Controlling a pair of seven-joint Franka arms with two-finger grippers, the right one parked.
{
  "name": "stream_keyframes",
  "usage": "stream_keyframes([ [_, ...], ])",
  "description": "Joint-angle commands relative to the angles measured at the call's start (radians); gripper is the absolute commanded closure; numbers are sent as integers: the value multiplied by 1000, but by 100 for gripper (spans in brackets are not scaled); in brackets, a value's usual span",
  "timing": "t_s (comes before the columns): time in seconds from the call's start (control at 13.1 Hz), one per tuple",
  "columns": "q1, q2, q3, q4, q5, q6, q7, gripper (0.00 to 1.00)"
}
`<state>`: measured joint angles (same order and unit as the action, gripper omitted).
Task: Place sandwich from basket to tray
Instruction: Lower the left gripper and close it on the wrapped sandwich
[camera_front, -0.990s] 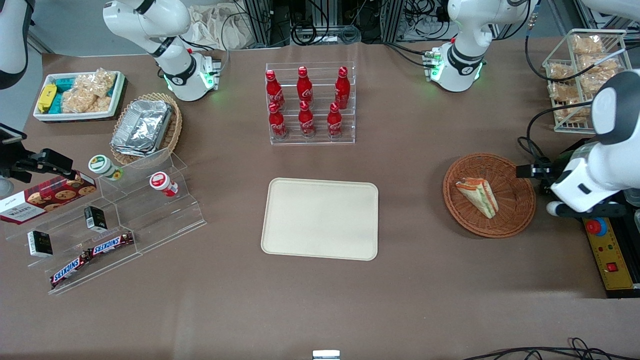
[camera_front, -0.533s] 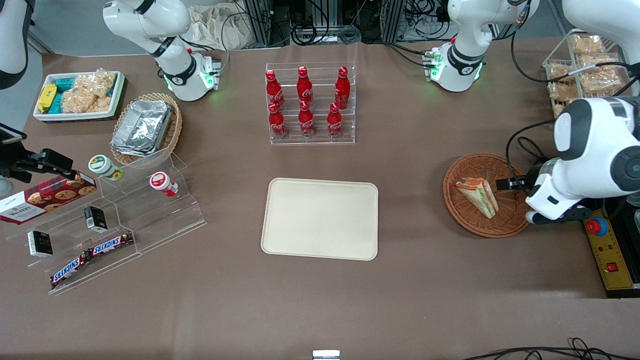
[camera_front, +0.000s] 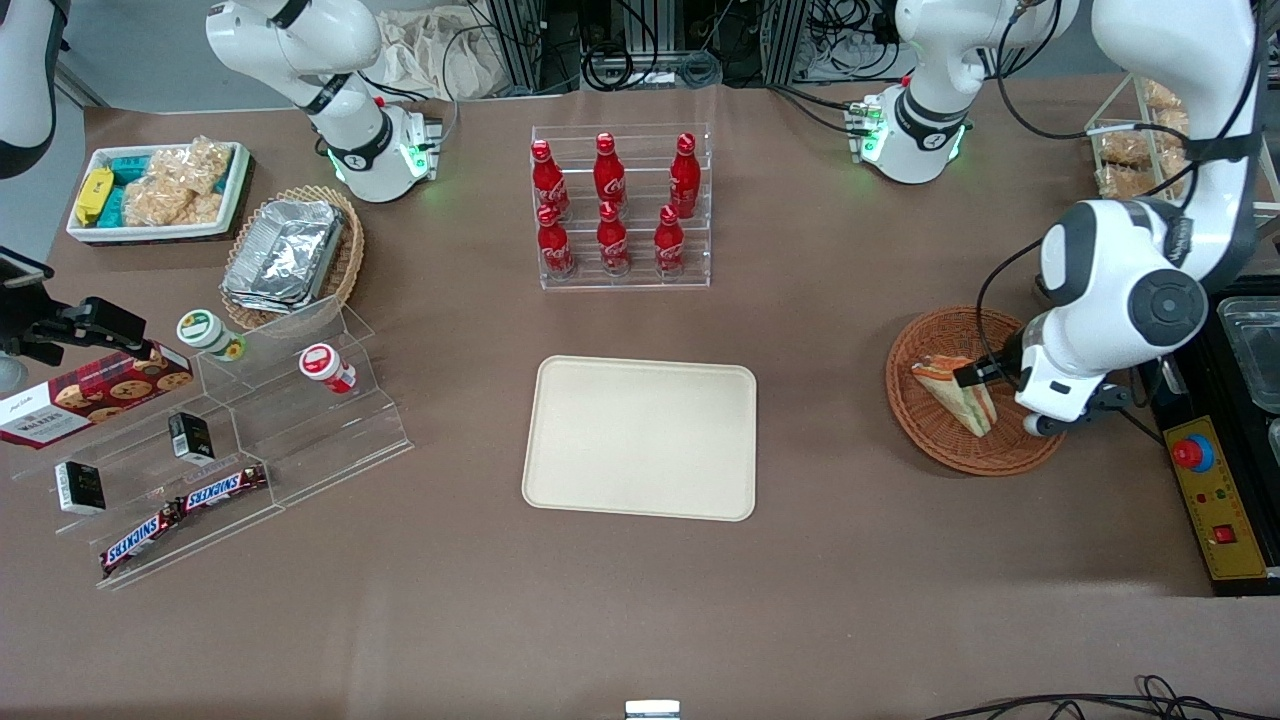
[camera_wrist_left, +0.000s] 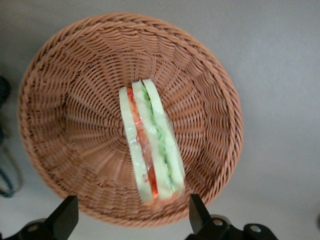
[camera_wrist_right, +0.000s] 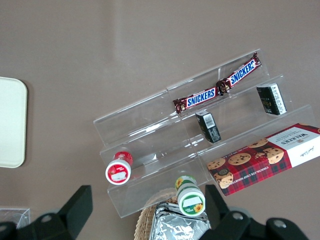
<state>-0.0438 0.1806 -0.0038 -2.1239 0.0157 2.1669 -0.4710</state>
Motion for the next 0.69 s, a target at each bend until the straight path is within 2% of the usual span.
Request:
stream_keyframes([
  [0.0, -5, -12, 2, -74, -17, 131, -136, 1],
  [0.3, -5, 49, 2, -76, -17, 214, -228, 1],
  [0.61, -5, 89, 2, -87, -14, 240, -244, 3],
])
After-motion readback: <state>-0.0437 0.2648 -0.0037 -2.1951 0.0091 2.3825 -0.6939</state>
